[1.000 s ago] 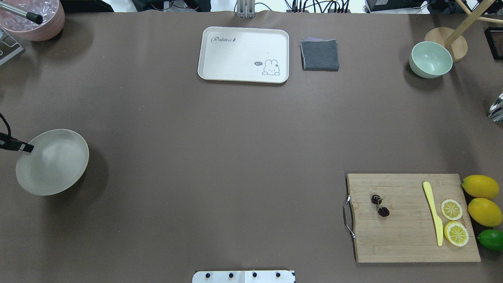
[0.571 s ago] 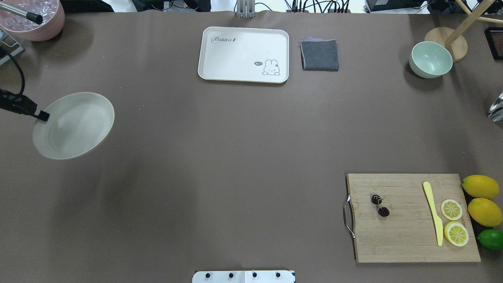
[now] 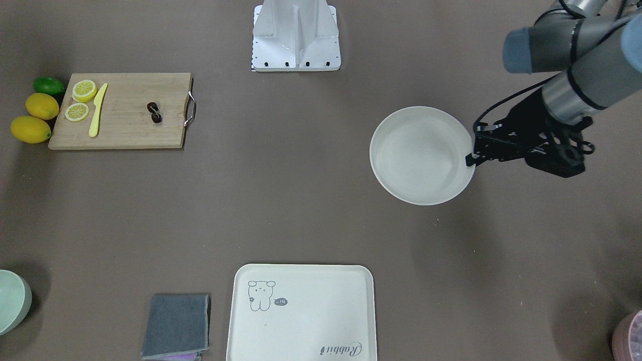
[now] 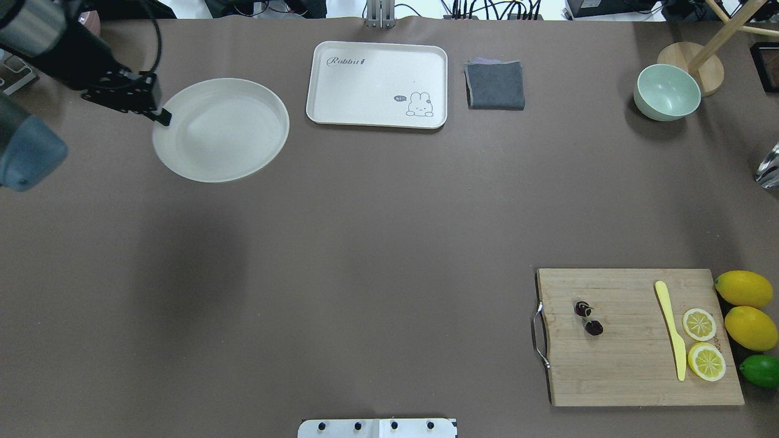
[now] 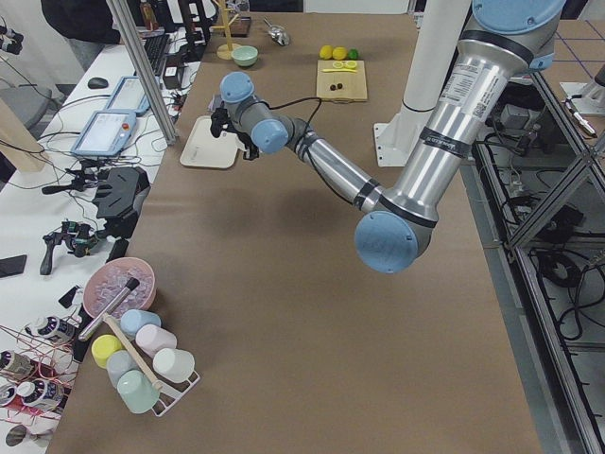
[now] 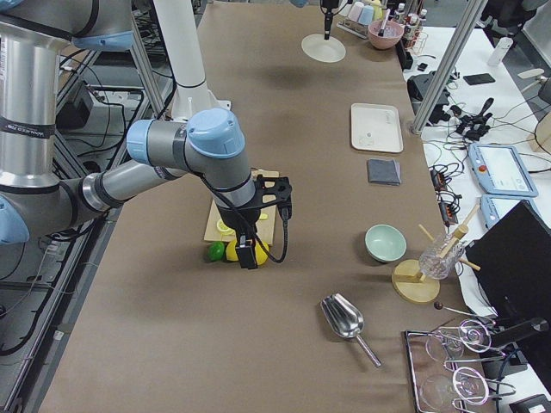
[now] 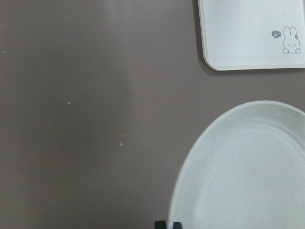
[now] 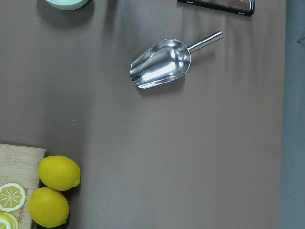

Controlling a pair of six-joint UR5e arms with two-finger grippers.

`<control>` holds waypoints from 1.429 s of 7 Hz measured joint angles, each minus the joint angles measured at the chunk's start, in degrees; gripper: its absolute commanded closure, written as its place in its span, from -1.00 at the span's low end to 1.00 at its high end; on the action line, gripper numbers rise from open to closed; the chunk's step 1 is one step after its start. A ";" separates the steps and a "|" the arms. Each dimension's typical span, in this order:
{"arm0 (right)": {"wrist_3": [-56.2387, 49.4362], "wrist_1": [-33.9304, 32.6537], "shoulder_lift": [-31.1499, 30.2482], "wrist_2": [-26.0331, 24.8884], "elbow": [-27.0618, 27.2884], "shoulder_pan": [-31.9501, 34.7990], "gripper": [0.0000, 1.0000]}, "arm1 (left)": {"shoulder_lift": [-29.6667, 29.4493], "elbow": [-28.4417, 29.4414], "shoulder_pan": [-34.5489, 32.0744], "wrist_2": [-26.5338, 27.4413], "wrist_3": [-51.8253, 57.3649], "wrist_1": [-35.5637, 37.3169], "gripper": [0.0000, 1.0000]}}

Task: Place red cherry on plate
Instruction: 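Slide the white plate with the left gripper toward the table center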

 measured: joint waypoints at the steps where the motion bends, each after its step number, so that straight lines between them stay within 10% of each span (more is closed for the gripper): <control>1: 0.03 -0.04 -0.03 0.00 -0.07 0.34 -1.00 | -2.13 -0.60 5.37 5.90 -5.11 0.35 1.00; 5: 0.01 -0.25 -0.16 0.00 -0.14 0.95 -1.00 | -5.24 -0.56 24.31 24.39 -19.81 -1.47 1.00; 9: 0.01 -0.34 -0.23 0.00 -0.09 1.41 -1.00 | -5.83 9.54 28.39 27.61 -25.01 -15.54 1.00; 10: 0.01 -0.36 -0.23 0.00 -0.09 1.46 -1.00 | -5.87 10.50 28.42 27.66 -25.15 -16.78 0.60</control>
